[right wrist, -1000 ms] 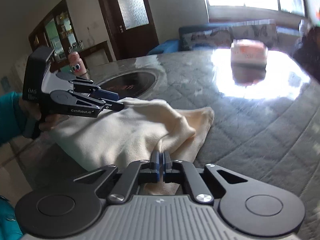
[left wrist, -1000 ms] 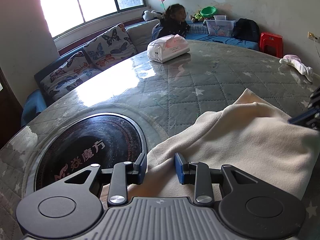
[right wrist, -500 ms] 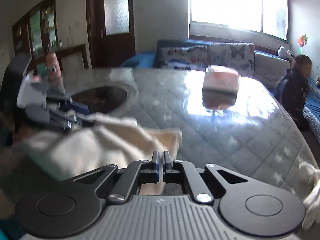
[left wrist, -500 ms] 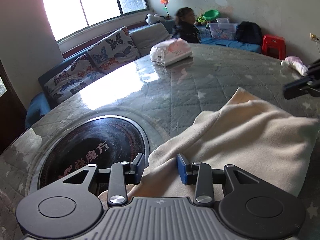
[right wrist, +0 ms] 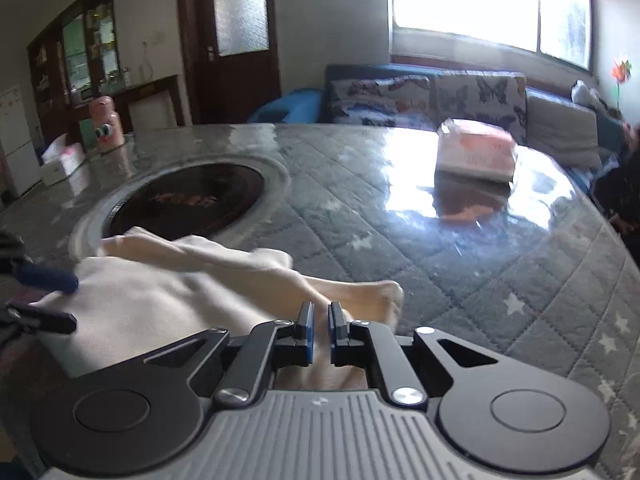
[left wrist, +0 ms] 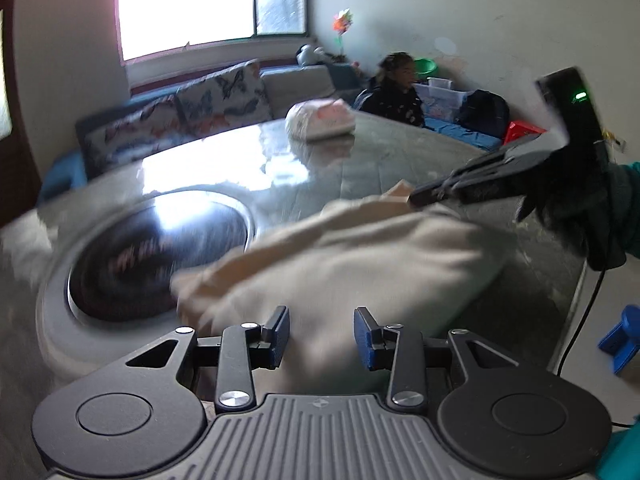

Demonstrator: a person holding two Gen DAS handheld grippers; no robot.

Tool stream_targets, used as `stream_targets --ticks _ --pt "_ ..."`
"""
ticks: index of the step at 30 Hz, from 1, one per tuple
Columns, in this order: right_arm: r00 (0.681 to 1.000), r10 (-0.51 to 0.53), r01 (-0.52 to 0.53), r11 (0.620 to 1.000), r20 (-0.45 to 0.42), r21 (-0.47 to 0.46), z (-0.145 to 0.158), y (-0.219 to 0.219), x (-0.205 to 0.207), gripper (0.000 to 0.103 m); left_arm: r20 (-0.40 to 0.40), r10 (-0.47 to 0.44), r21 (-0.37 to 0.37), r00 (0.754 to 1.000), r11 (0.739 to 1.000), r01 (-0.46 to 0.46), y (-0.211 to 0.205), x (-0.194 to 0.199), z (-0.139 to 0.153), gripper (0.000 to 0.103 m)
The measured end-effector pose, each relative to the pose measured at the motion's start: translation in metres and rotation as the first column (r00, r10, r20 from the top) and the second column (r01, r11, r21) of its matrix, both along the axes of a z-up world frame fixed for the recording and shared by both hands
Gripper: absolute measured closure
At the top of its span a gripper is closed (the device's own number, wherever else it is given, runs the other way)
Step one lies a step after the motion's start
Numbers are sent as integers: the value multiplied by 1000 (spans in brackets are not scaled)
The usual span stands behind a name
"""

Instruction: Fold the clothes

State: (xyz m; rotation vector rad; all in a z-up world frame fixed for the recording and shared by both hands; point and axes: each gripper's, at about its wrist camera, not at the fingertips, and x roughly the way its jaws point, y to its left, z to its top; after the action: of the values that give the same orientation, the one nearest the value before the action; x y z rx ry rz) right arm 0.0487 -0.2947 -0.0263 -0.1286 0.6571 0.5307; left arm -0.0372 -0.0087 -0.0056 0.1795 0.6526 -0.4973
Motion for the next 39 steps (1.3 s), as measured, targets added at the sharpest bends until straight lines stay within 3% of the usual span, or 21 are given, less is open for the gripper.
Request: stream_targets --ticks 6,13,25,28,39 --pt "994 111 -110 994 14 -21 5 20 -31 86 -39 69 -52 997 996 -71 26 1 -7 64" --pt "995 98 -98 995 5 -15 4 24 -29 80 -16 98 -81 995 992 -99 36 17 8 65" --pt "998 66 -66 998 -11 1 -1 44 19 80 -48 111 -40 993 993 -113 19 80 -10 65" --pt "998 43 -44 999 -42 -6 -11 43 34 81 -60 113 -35 992 993 -115 19 85 -16 63" --pt "998 55 -56 998 -30 -25 -9 43 23 79 -48 134 -27 990 990 -135 16 85 -17 65"
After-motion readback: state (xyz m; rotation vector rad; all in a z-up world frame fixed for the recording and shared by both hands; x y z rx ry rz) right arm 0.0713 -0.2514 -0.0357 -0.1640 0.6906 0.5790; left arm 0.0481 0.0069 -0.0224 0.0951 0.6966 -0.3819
